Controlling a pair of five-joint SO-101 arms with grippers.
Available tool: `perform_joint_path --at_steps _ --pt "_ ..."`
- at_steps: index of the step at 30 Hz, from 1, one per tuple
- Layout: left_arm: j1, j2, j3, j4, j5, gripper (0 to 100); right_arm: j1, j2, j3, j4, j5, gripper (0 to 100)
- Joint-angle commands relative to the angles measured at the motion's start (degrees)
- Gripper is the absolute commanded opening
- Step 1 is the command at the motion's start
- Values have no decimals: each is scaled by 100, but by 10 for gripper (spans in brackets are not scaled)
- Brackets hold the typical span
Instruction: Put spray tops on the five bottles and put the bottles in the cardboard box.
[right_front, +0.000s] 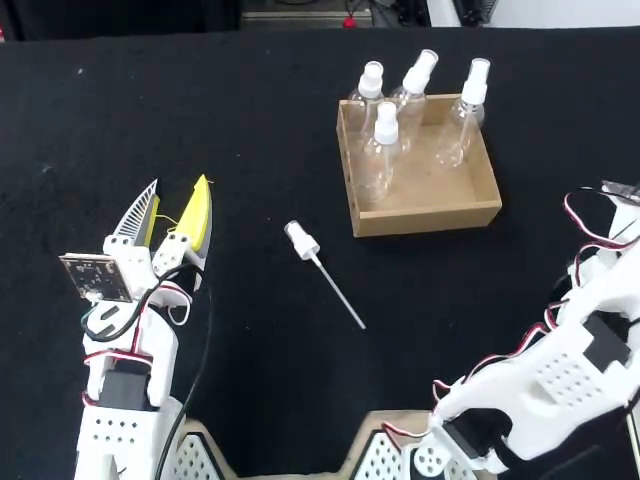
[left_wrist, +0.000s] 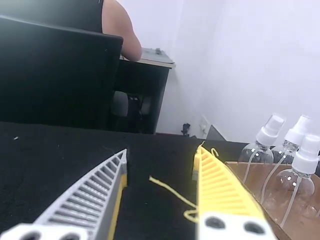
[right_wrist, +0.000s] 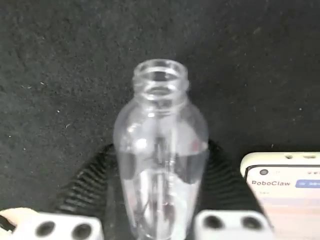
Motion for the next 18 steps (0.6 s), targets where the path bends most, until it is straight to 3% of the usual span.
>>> perform_joint_path --at_steps 1,18 --pt "31 -26 119 0 -26 209 -202 -22 22 -44 -70 264" --pt "31 -26 119 0 -26 209 -352 110 -303 -290 -79 273"
